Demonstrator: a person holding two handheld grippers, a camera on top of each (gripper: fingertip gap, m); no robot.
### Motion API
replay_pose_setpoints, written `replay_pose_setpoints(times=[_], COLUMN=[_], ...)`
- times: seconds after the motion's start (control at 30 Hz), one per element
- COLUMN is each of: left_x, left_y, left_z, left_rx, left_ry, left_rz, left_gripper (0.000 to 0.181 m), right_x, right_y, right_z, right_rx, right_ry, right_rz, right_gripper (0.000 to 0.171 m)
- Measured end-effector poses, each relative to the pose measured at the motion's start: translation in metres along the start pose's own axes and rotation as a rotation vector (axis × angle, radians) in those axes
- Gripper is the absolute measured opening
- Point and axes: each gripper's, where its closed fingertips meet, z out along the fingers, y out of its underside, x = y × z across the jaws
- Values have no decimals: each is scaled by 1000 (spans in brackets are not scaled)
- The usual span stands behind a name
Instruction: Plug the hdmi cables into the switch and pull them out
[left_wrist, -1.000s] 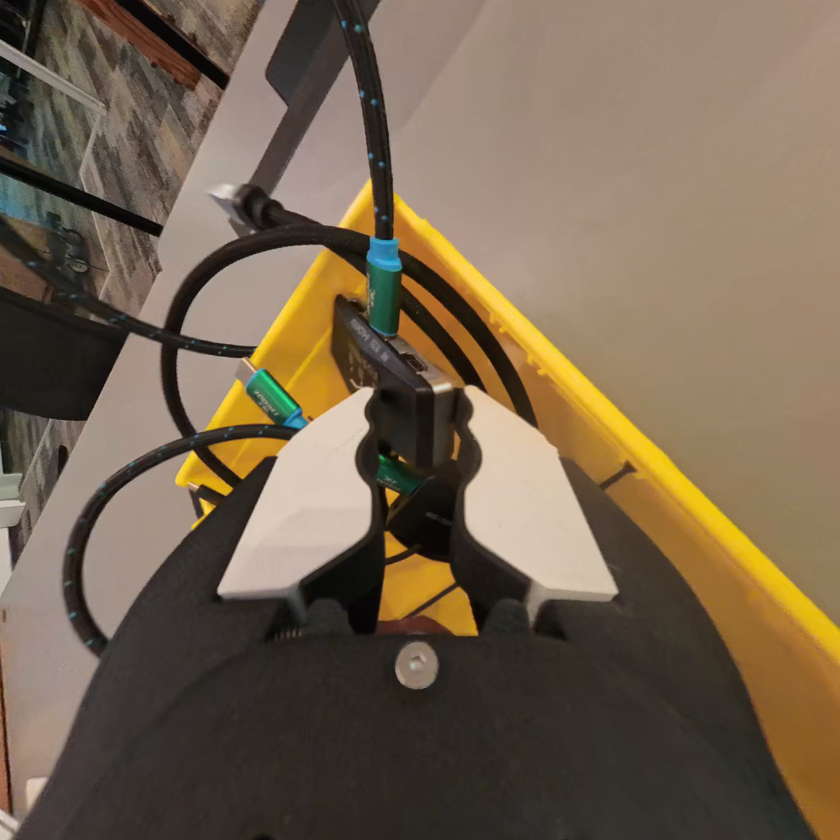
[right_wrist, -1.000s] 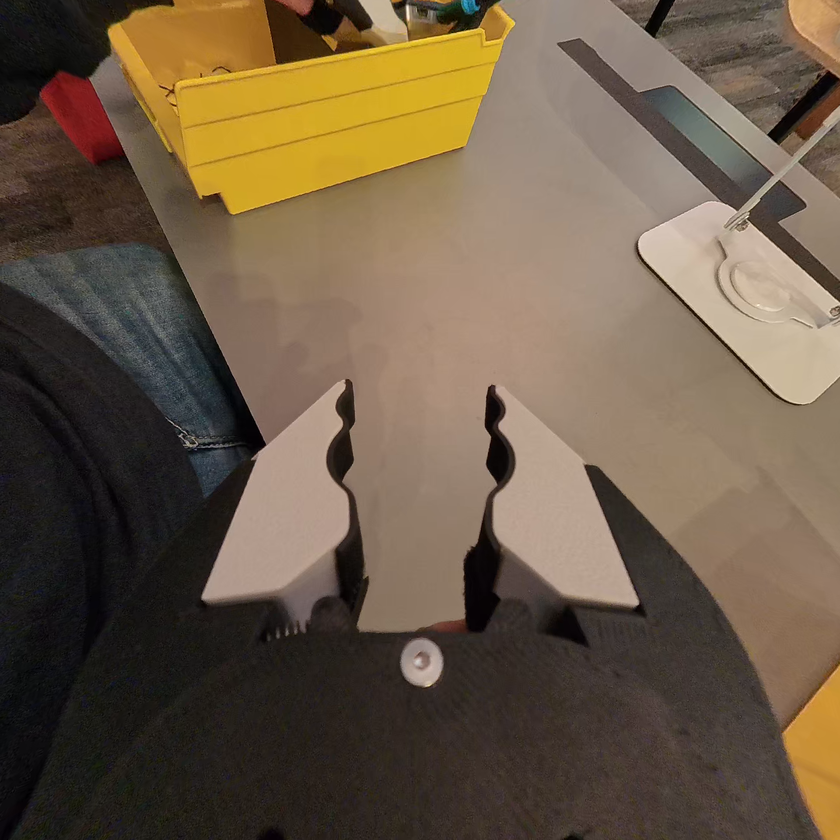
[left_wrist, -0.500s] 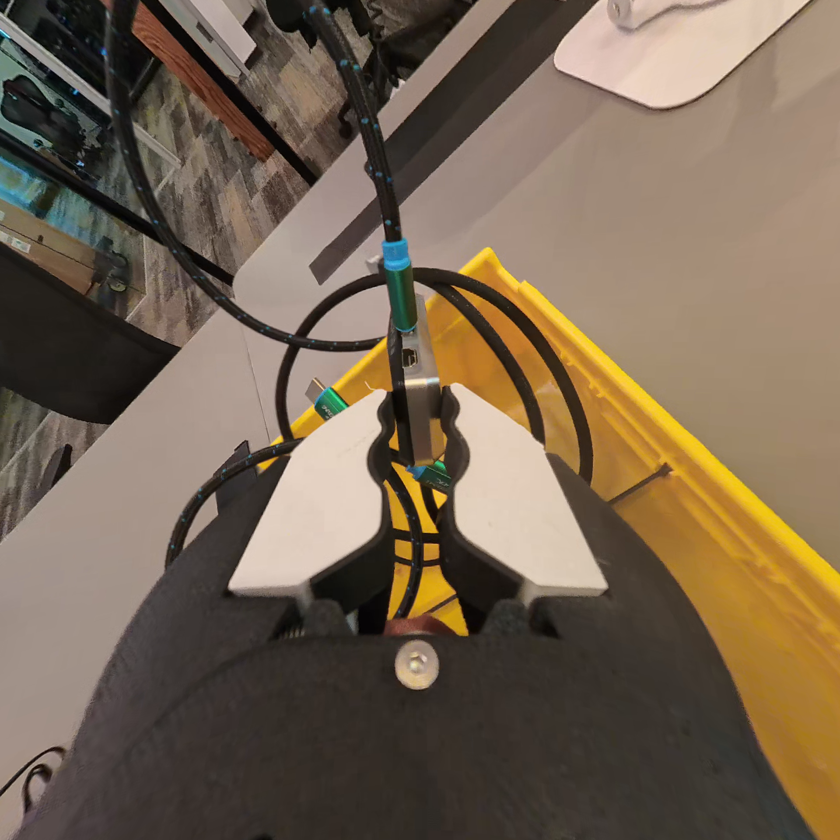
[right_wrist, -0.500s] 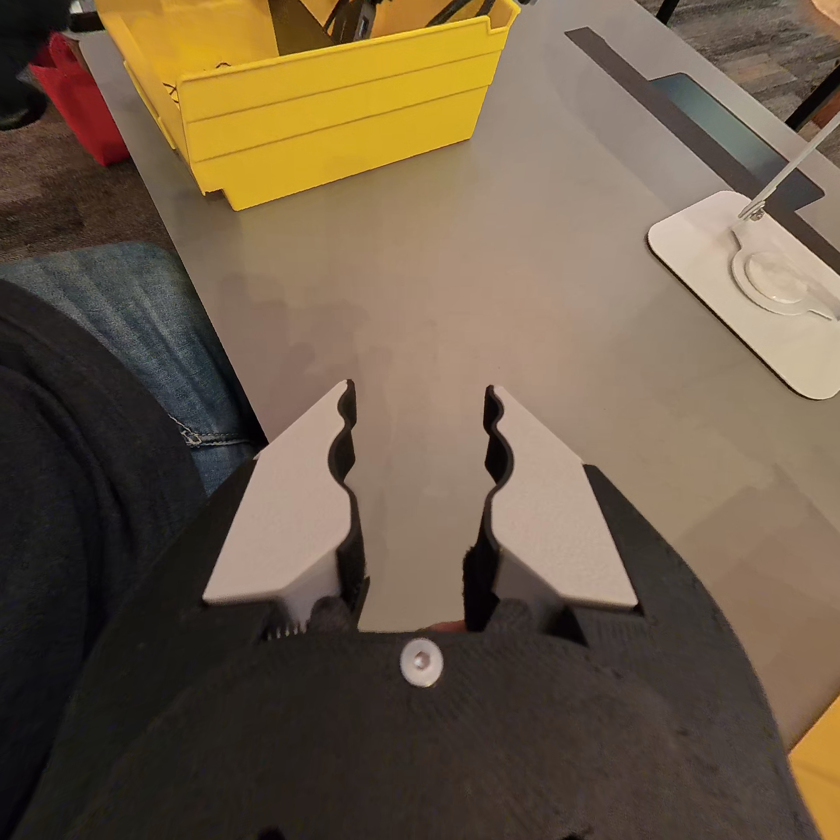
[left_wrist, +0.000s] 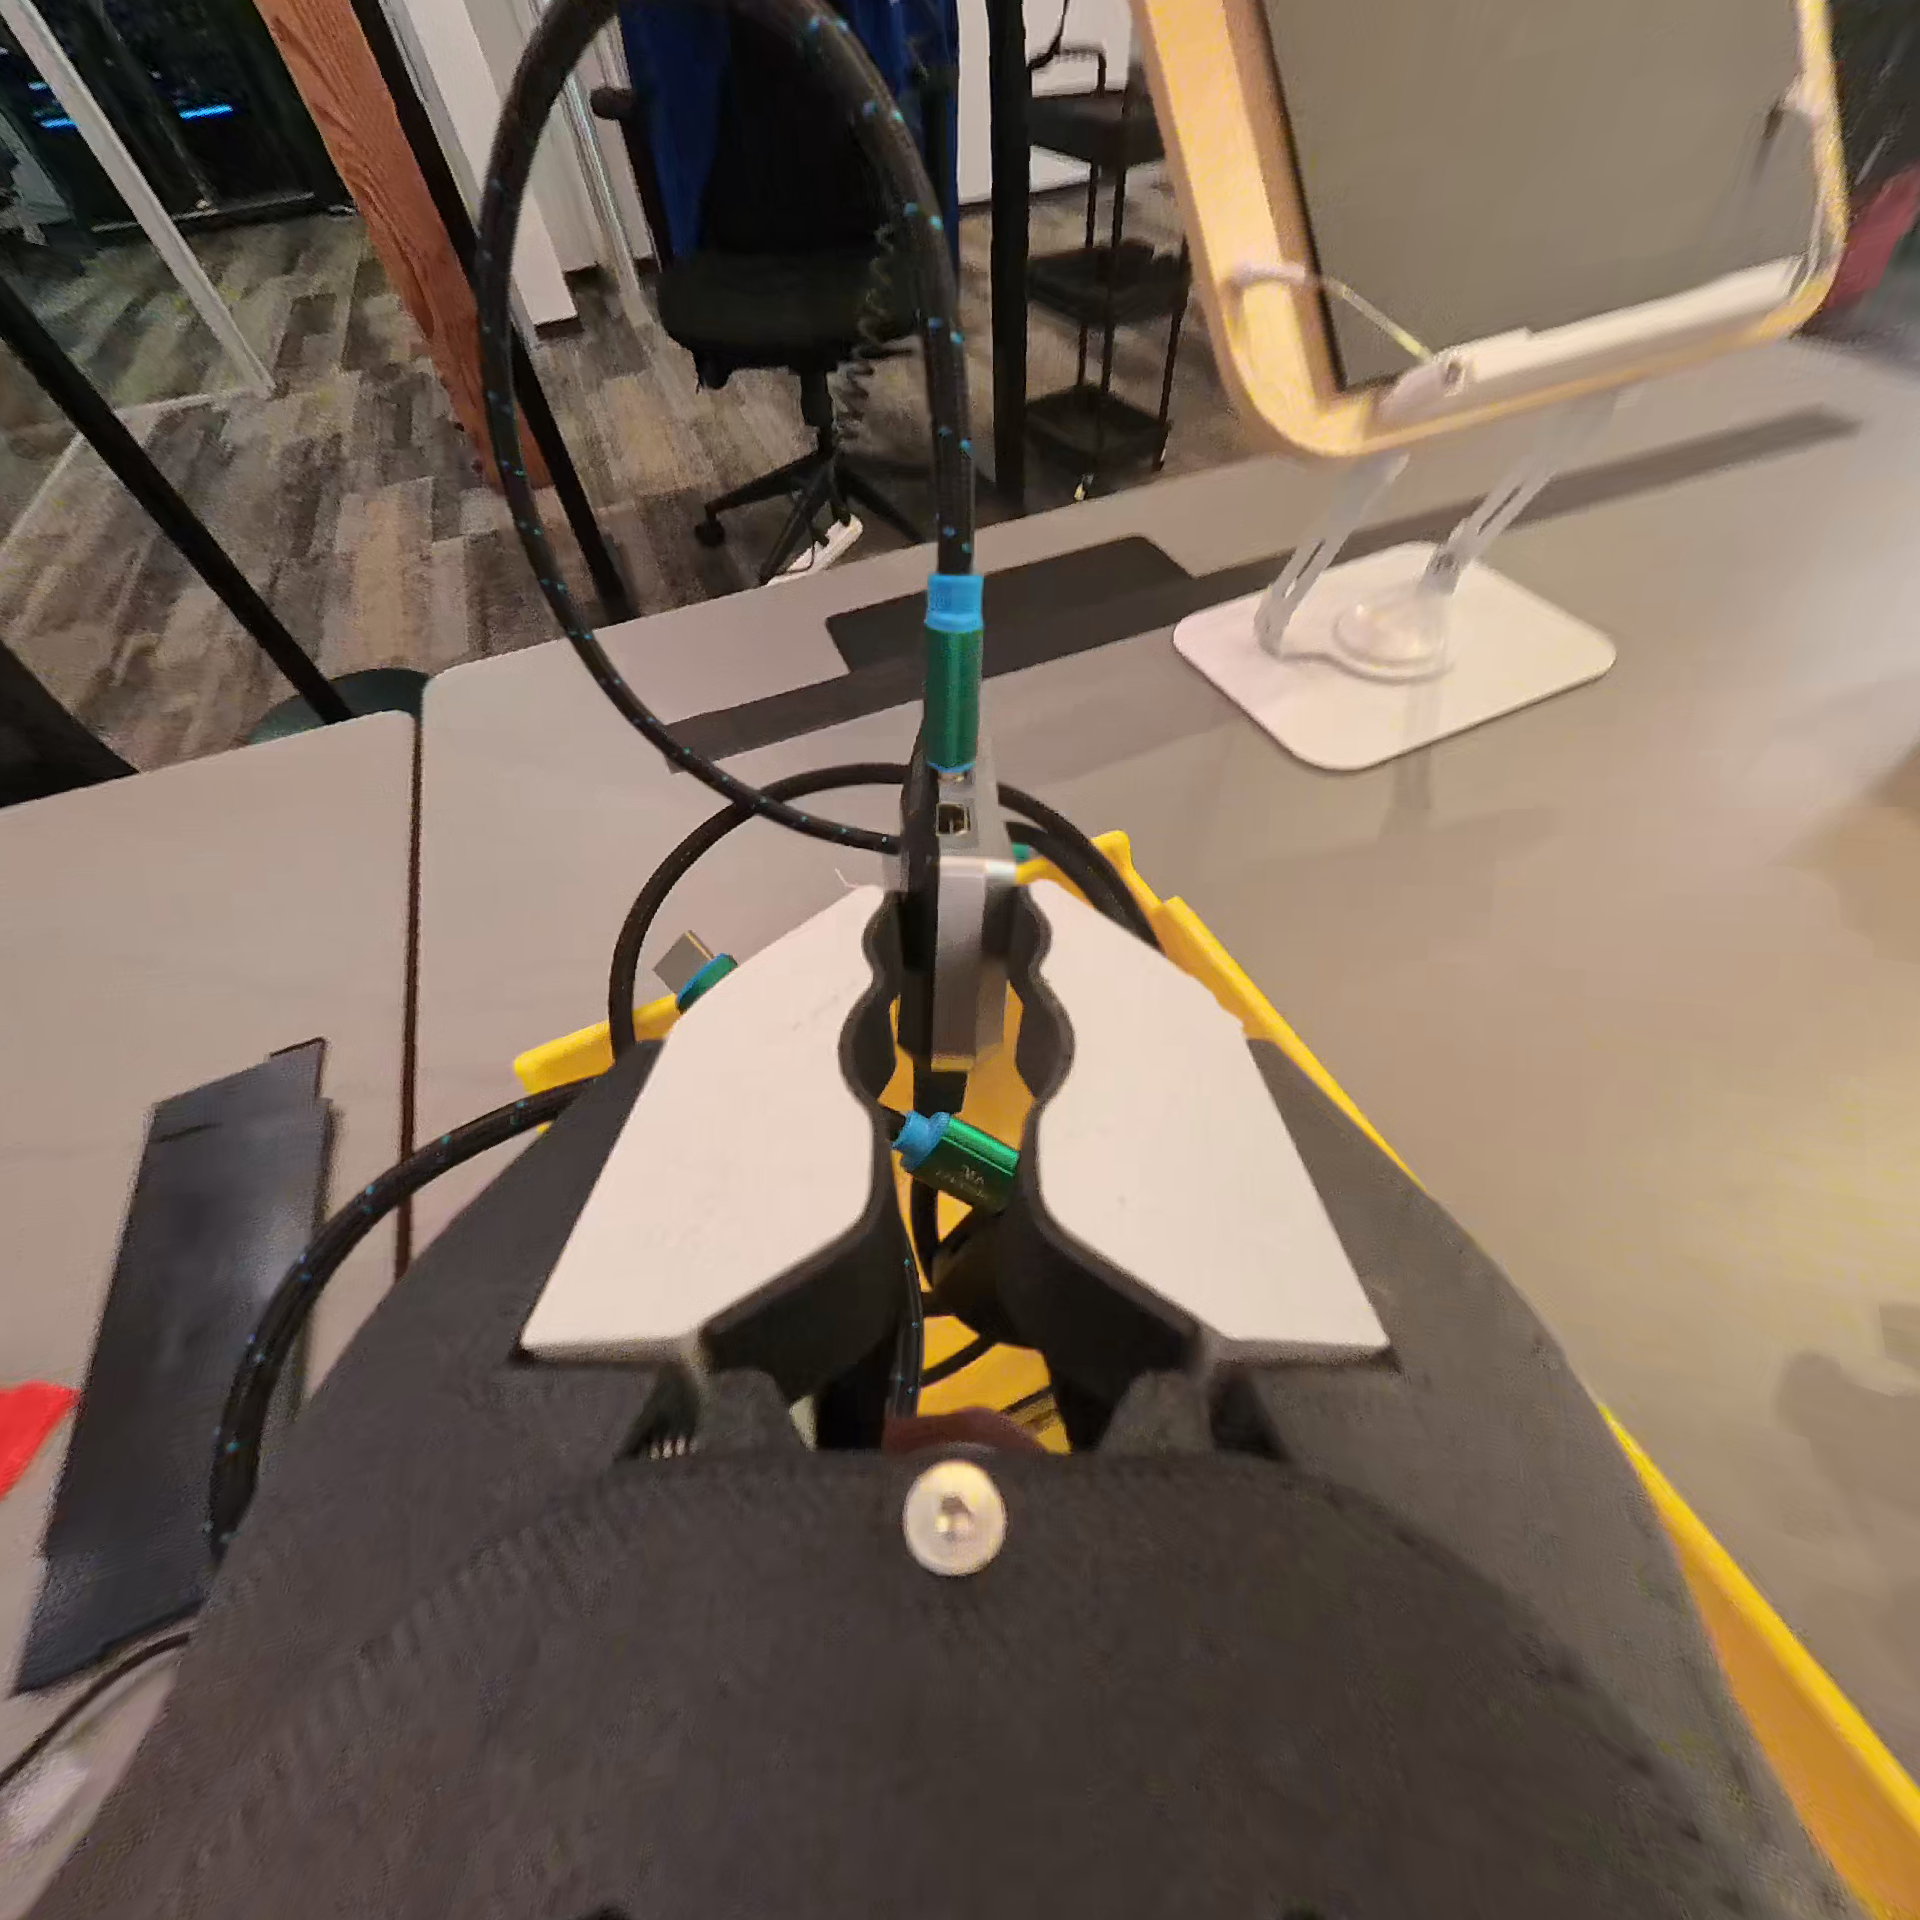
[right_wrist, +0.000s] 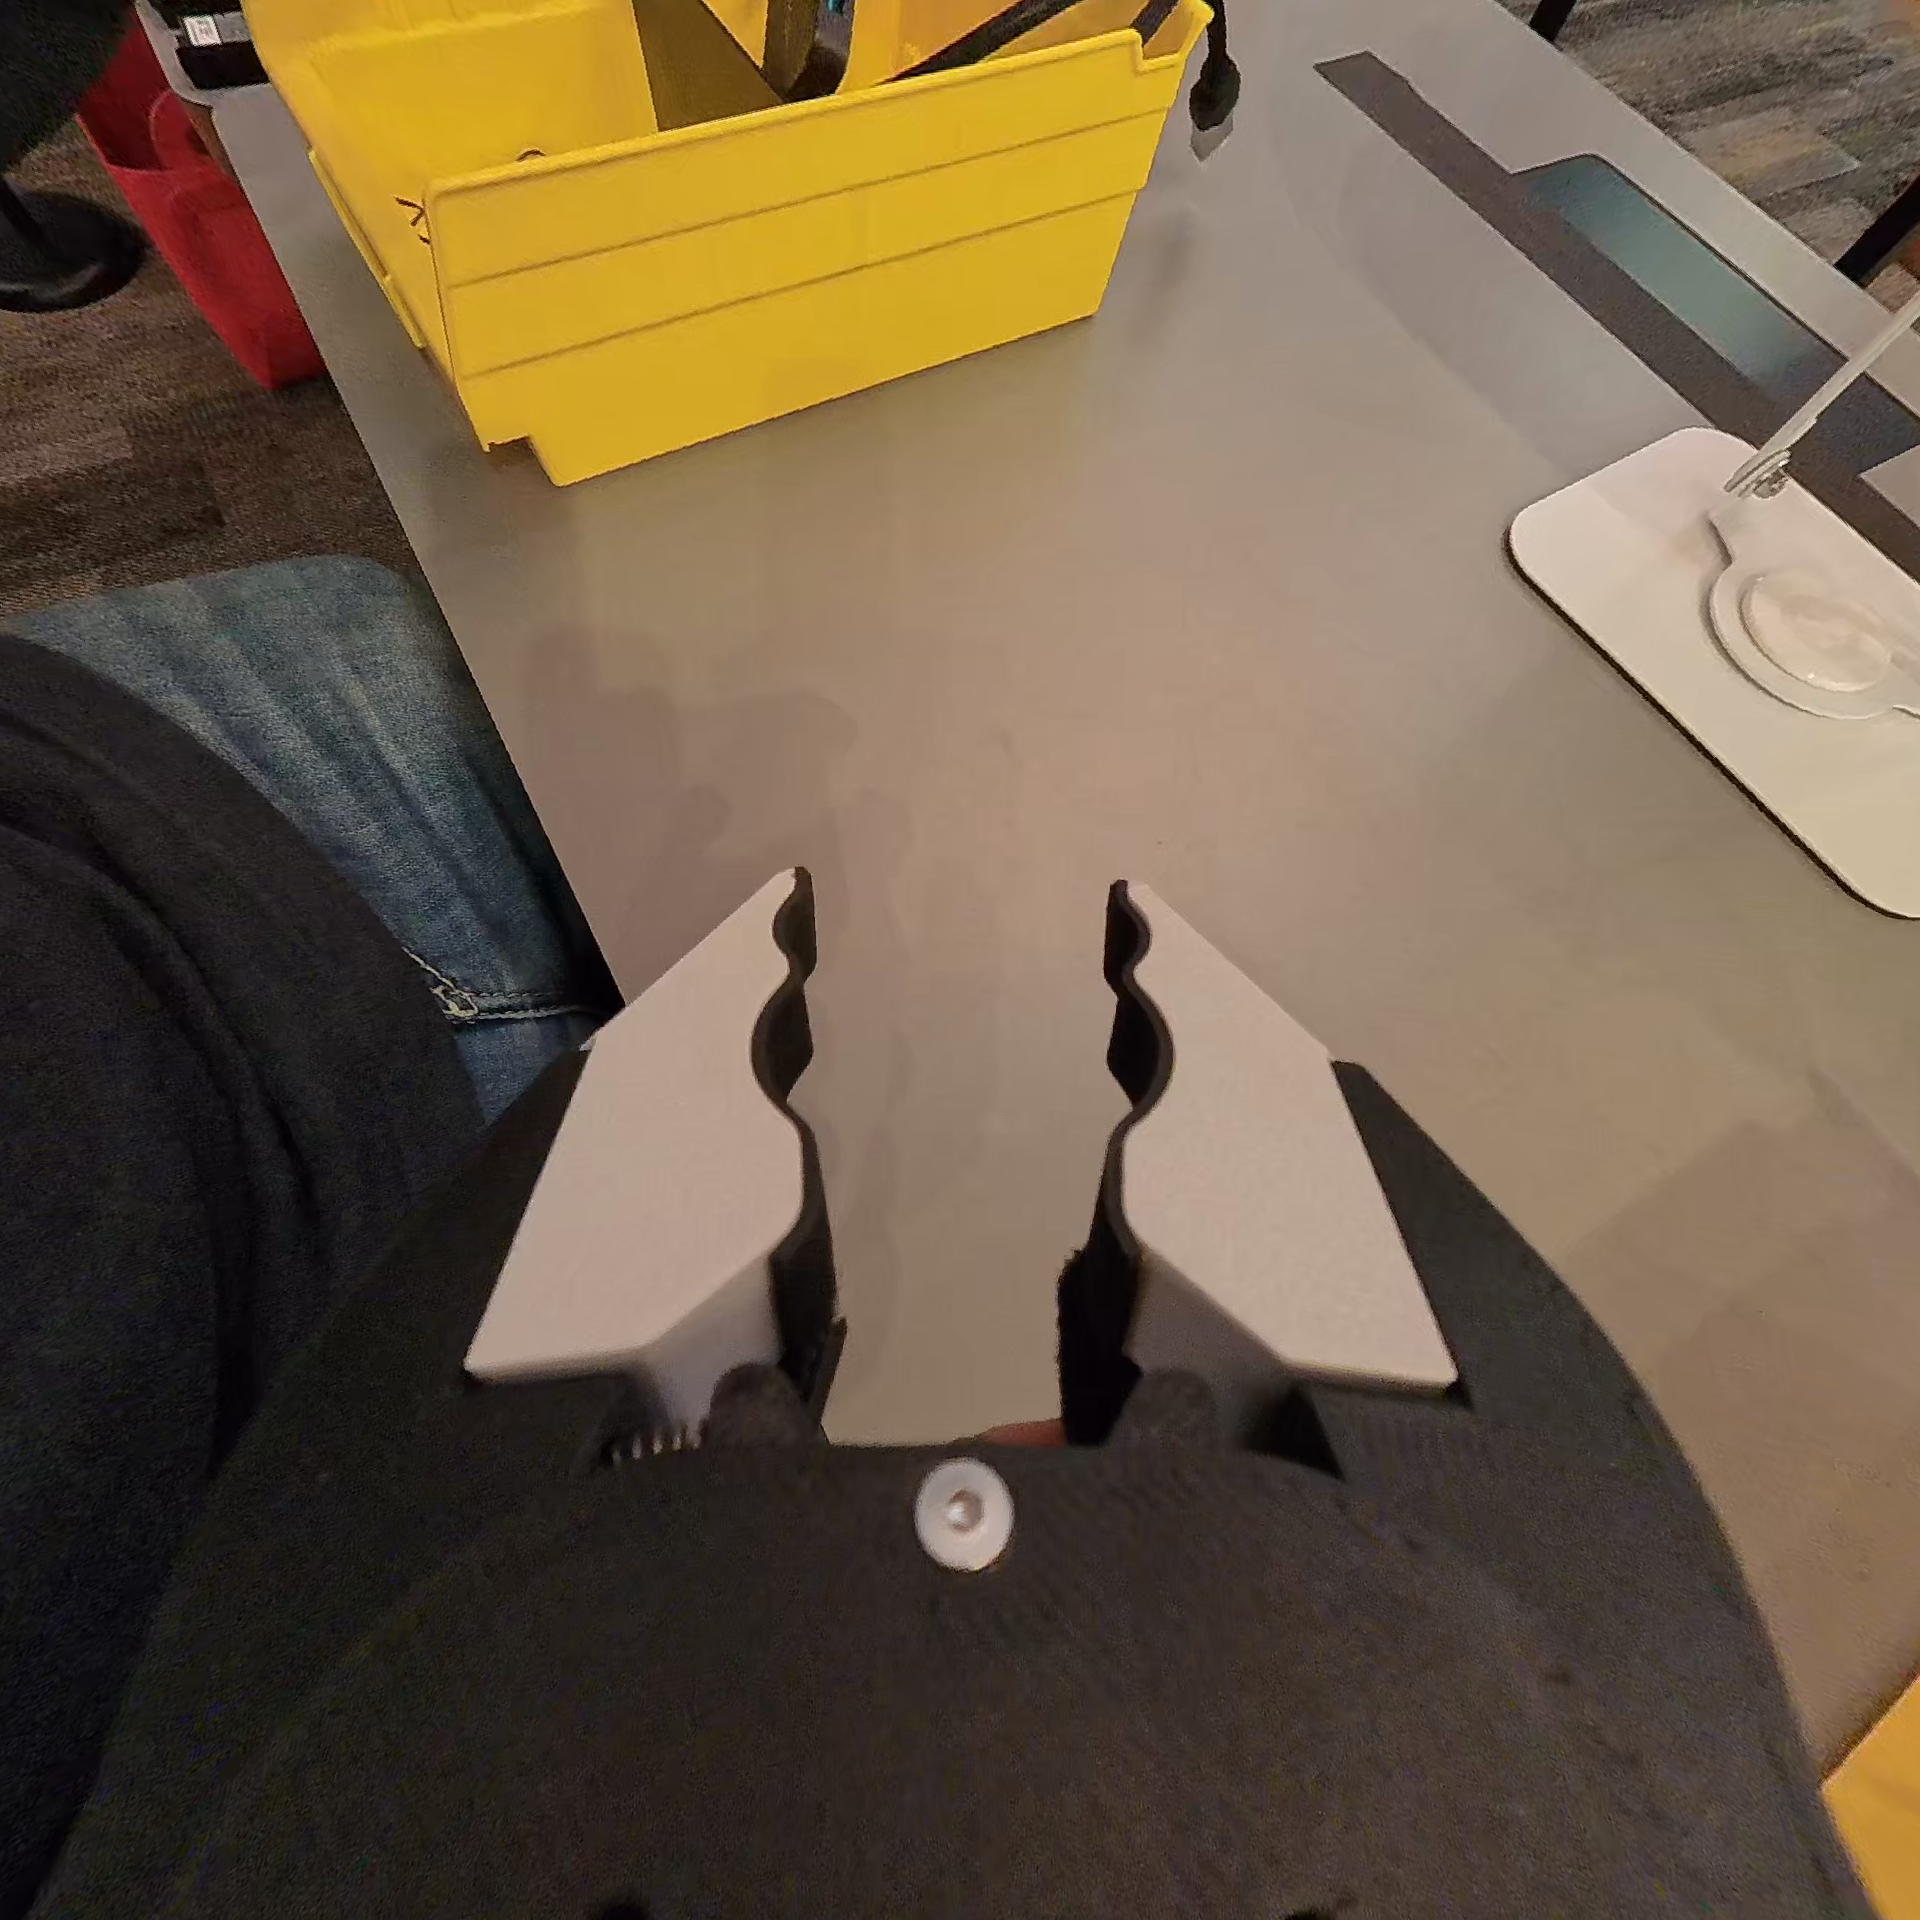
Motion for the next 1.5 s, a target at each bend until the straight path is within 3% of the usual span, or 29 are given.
replay_pose_setpoints(times=[0.23, 0.63, 0.87, 1.0, 1.1, 1.23, 1.4, 1.5], left_x=[-8, -7, 5, 12, 19, 15, 2, -16], left_y=[-6, -12, 21, 44, 50, 48, 37, 46], left_z=[-3, 3, 22, 33, 36, 28, 6, -3], left_rx=[88, 121, -81, -216, -225, -244, -228, -312], left_ry=[55, 72, 43, 78, 116, 123, 124, 43], left_rz=[-134, -142, 53, 71, 49, 34, 20, 132], left_gripper=[19, 19, 19, 20, 24, 40, 42, 40], right_x=[-1, -4, -5, -6, -6, -5, -5, -7], right_y=[1, 4, 5, 6, 7, 7, 7, 8], right_z=[1, 4, 6, 7, 6, 5, 5, 6], right_rx=[-4, -17, -26, -32, -32, -28, -25, -32], right_ry=[-9, -19, -24, -28, -31, -30, -37, -44], right_rz=[5, 1, -2, -3, -3, 3, 9, 5], right_gripper=[54, 54, 54, 54, 54, 54, 54, 54])
